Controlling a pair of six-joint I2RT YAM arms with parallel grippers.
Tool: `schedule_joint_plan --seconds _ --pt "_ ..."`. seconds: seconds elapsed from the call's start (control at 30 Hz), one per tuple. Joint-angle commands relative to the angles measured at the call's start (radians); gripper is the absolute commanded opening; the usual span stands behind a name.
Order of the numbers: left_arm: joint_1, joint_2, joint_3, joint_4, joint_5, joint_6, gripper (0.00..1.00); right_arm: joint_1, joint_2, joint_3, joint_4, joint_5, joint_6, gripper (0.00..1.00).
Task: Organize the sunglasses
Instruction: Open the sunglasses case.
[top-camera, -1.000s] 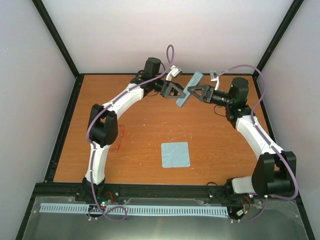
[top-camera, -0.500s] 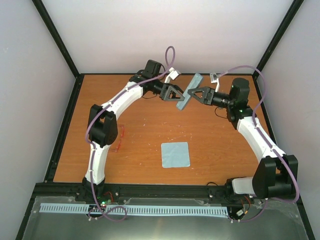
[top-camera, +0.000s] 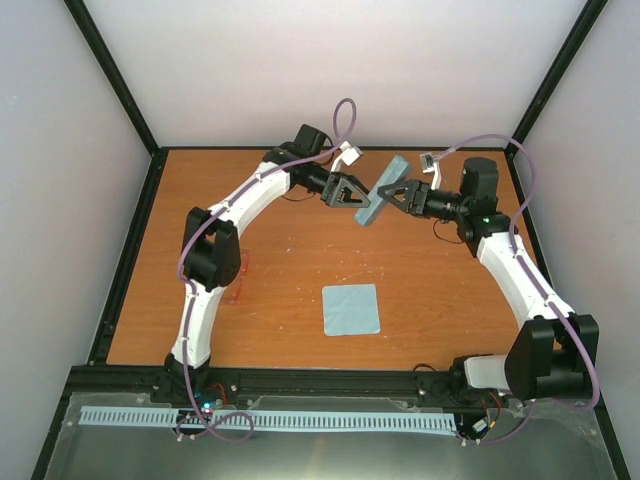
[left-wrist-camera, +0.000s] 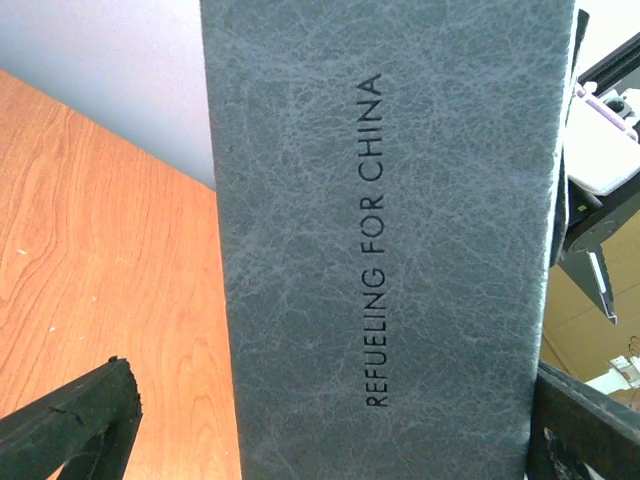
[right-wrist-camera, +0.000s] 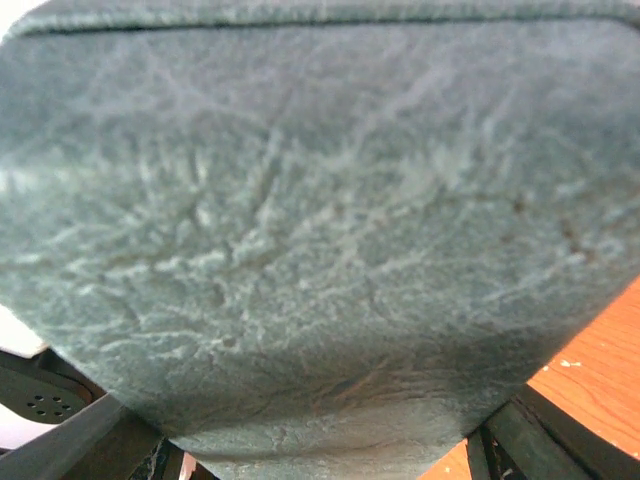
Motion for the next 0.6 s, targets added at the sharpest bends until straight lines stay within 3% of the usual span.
schedule_joint_plan --seconds 0.0,0.13,0.27,0.3,0.57 --pt "0.061 0.072 0.039 -0.036 -0.157 0.063 1.00 0.013 -0.095 0.058 -0.024 -0.192 -0.028 0.38" --pt "0.068 0.086 0.045 -0.034 -0.173 0.066 0.99 0.015 -0.101 0.052 -0.019 -0.211 -0.022 0.33" --pt "0.069 0.091 0.046 -0.029 -0.172 0.062 1.00 0.015 -0.100 0.052 -0.026 -0.213 -0.028 0.06" --pt "0.069 0.092 0.047 -0.025 -0.175 0.058 0.99 0.015 -0.101 0.052 -0.027 -0.216 -0.027 0.03" --pt "0.069 0.116 0.077 -0.011 -0.230 0.056 1.00 0.015 -0.100 0.074 -0.105 -0.265 -0.077 0.03"
